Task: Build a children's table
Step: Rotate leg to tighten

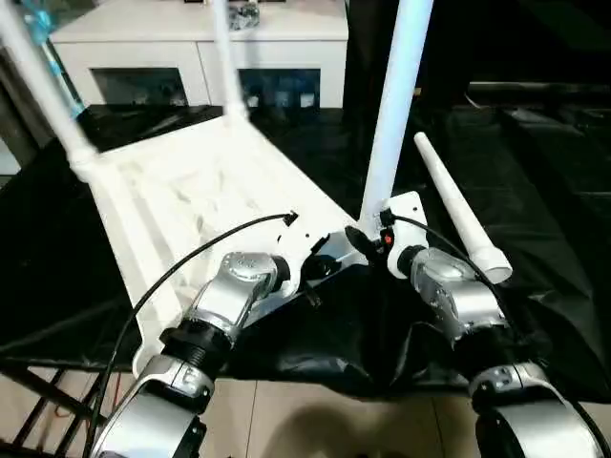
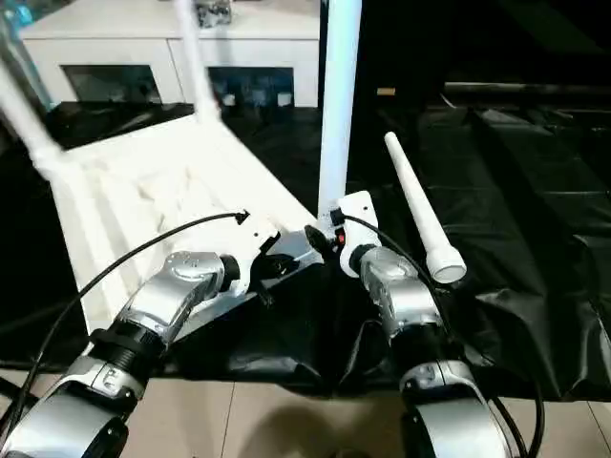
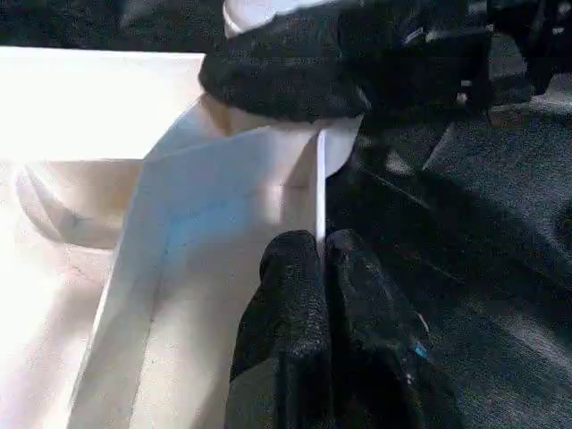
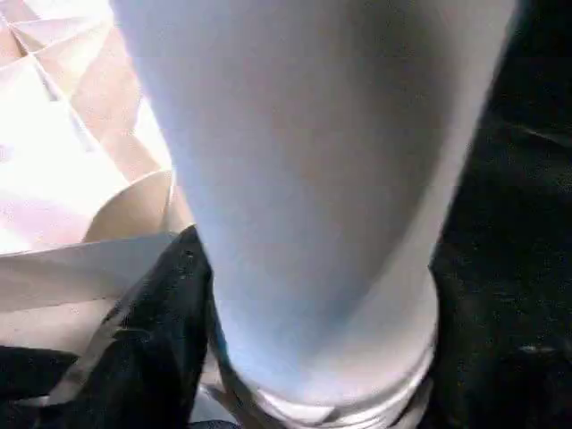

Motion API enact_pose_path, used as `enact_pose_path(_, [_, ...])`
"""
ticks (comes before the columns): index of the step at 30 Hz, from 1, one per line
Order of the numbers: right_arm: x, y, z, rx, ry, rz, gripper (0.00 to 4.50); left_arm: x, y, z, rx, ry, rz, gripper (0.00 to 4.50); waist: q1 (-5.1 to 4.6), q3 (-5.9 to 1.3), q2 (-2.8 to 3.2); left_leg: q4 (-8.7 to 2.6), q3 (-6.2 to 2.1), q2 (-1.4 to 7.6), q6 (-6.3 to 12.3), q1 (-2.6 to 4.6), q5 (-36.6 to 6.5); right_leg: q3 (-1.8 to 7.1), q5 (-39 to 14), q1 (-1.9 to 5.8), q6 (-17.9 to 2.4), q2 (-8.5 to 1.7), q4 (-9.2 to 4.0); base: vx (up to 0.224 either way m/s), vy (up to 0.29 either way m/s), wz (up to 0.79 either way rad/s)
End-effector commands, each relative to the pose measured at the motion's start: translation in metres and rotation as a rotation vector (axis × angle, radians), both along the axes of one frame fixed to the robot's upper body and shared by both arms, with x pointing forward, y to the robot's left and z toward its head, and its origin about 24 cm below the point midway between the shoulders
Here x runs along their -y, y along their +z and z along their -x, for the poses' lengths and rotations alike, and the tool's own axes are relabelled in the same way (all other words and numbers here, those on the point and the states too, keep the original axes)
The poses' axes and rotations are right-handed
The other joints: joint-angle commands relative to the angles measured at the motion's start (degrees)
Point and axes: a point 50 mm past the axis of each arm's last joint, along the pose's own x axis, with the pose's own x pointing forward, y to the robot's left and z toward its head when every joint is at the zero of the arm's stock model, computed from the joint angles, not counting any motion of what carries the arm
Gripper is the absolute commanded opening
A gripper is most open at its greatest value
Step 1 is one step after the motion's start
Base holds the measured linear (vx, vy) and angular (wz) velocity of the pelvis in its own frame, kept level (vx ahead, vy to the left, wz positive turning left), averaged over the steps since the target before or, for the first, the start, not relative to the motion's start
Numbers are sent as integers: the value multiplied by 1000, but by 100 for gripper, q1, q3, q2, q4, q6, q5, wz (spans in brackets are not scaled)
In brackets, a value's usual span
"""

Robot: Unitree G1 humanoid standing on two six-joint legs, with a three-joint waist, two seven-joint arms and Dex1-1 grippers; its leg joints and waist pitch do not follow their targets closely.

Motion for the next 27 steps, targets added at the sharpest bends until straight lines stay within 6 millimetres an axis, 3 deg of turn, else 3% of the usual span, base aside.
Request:
enact_pose_path(1, [-29, -16, 13, -78, 160, -17, 367, 18, 19, 1, 75, -105, 46, 0, 48, -388, -50, -384, -61, 153, 476, -35, -1102, 235, -1582, 323, -1168, -311, -458, 0, 0, 0])
enact_pose_path(4, [-28, -13, 12, -52, 200, -5, 380, 15, 18, 4, 74, -136, 47, 0, 44, -396, -37, -374, -59, 161, 534, -49, -962, 233, -1303, 340, -1263, -310, -422, 0, 0, 0])
enact_pose_path(5, [-25, -6, 15, -19, 300, -11, 380, 11, 18, 8, 76, -199, 46, 0, 45, -402, -32, -371, -60, 164, 548, -42, -940, 234, -1233, 342, -1289, -308, -411, 0, 0, 0])
enact_pose_path(6, [-25, -6, 15, -19, 300, -11, 380, 11, 18, 8, 76, -199, 46, 0, 59, -413, -37, -363, -62, 174, 611, -42, -906, 236, -1055, 356, -1348, -306, -389, 0, 0, 0])
enact_pose_path(10, [-9, 7, 34, 1, 594, -18, 380, -7, 16, 19, 39, -354, 32, 0, 160, -421, -14, -354, -48, 205, 796, -6, -746, 256, -474, 359, -1539, -292, -316, 0, 0, 0])
enact_pose_path(12, [-3, 9, 39, -6, 661, -7, 380, -12, 16, 22, 18, -390, 22, 0, 200, -403, -10, -361, -32, 218, 814, 9, -781, 256, -487, 338, -1556, -278, -325, 0, 0, 0])
enact_pose_path(14, [4, 11, 44, -22, 719, -4, 380, -17, 17, 25, 6, -432, 16, 0, 304, -396, 1, -372, -17, 231, 675, 42, -935, 267, -771, 317, -1528, -293, -338, 0, 0, 0])
enact_pose_path(16, [8, 13, 47, -32, 749, 0, 380, -19, 17, 26, 2, -459, 15, 0, 322, -377, -2, -395, -15, 238, 567, 47, -1058, 276, -930, 310, -1489, -293, -349, 0, 0, 0])
enact_pose_path(17, [12, 14, 50, -44, 788, 8, 380, -22, 17, 28, -9, -489, 11, 0, 336, -382, 29, -390, -21, 230, 523, 47, -1058, 281, -960, 316, -1452, -302, -346, 0, 0, 0])
enact_pose_path(19, [15, 15, 53, -58, 817, 15, 380, -25, 17, 30, -17, -517, 9, 0, 342, -387, 0, -387, -21, 225, 530, 38, -1007, 278, -917, 330, -1436, -292, -350, 0, 0, 0])
enact_pose_path(23, [20, 15, 60, -90, 881, 38, 380, -32, 18, 35, -40, -578, 5, 0, 370, -386, 14, -378, -17, 222, 556, 29, -915, 281, -939, 323, -1417, -302, -346, 0, 0, 0])
enact_pose_path(27, [18, 13, 65, -104, 908, 40, 347, -36, 18, 37, -50, -598, 5, 0, 397, -378, 14, -391, -19, 228, 475, 44, -994, 285, -1138, 308, -1357, -304, -370, 0, 0, 0])
